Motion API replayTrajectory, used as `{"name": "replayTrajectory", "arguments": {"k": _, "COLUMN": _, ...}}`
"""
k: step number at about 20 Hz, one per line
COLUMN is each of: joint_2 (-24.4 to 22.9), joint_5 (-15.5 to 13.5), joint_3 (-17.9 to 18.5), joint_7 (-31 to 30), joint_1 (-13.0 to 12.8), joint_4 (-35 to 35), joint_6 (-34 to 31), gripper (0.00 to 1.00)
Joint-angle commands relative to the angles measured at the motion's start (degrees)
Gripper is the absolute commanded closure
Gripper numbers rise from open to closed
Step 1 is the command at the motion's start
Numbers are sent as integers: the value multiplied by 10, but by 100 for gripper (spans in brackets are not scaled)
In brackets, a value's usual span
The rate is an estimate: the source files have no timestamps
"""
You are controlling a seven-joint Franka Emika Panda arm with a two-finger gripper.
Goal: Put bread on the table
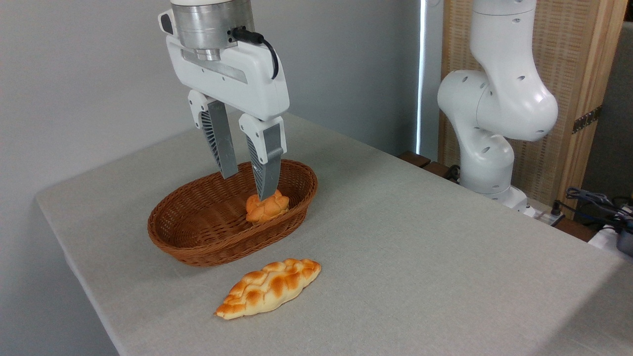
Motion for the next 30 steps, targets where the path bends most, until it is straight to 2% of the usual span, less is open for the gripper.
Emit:
{"name": "replayTrajectory", "arguments": {"k": 1, "joint_2": -3, "joint_5": -4, "joint_3": 5, "joint_7": 13, "joint_1": 0, "joint_4": 0, "joint_6": -2, "gripper": 0}}
{"name": "replayTrajectory", "arguments": {"k": 7, "joint_2": -14, "joint_5": -6, "joint_3": -10, "joint_7": 14, "joint_1": 1, "joint_4": -19, "joint_6": 4, "gripper": 0}}
{"name": "replayTrajectory", "arguments": {"k": 10, "joint_2": -54, "joint_5": -6, "joint_3": -34, "joint_7": 14, "joint_1": 0, "joint_4": -90, "joint_6": 38, "gripper": 0}}
{"name": "replayTrajectory", "arguments": {"k": 13, "joint_2": -102, "joint_5": -29, "joint_3": -65, "joint_7": 12, "joint_1": 0, "joint_4": -186, "joint_6": 102, "gripper": 0}}
{"name": "replayTrajectory", "arguments": {"k": 16, "joint_2": -118, "joint_5": -71, "joint_3": -81, "joint_7": 12, "joint_1": -7, "joint_4": -236, "joint_6": 142, "gripper": 0}}
{"name": "replayTrajectory", "arguments": {"k": 17, "joint_2": -125, "joint_5": -76, "joint_3": -81, "joint_7": 13, "joint_1": -12, "joint_4": -252, "joint_6": 154, "gripper": 0}}
{"name": "replayTrajectory", "arguments": {"k": 22, "joint_2": -129, "joint_5": -76, "joint_3": -83, "joint_7": 12, "joint_1": -47, "joint_4": -311, "joint_6": 194, "gripper": 0}}
{"name": "replayTrajectory", "arguments": {"k": 30, "joint_2": -126, "joint_5": -76, "joint_3": -103, "joint_7": 12, "joint_1": -63, "joint_4": -369, "joint_6": 248, "gripper": 0}}
